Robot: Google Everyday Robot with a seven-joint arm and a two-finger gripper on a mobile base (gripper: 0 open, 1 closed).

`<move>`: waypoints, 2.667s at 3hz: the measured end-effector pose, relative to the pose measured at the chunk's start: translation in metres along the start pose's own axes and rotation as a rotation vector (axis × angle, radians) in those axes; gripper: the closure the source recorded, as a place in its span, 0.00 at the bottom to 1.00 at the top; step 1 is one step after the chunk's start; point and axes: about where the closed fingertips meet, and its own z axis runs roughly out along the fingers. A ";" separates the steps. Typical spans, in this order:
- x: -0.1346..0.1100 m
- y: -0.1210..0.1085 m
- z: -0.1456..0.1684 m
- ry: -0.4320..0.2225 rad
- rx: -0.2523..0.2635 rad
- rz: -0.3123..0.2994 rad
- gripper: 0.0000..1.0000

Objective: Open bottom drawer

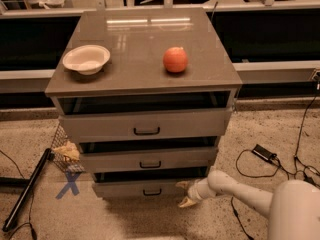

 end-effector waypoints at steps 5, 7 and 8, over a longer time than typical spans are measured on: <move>0.023 -0.006 0.012 0.060 0.003 0.070 0.00; 0.043 -0.037 0.040 0.092 0.023 0.069 0.11; 0.047 -0.027 0.048 0.073 -0.012 0.103 0.29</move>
Offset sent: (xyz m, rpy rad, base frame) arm -0.0292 -0.0147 0.0133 0.0485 0.0283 -0.0229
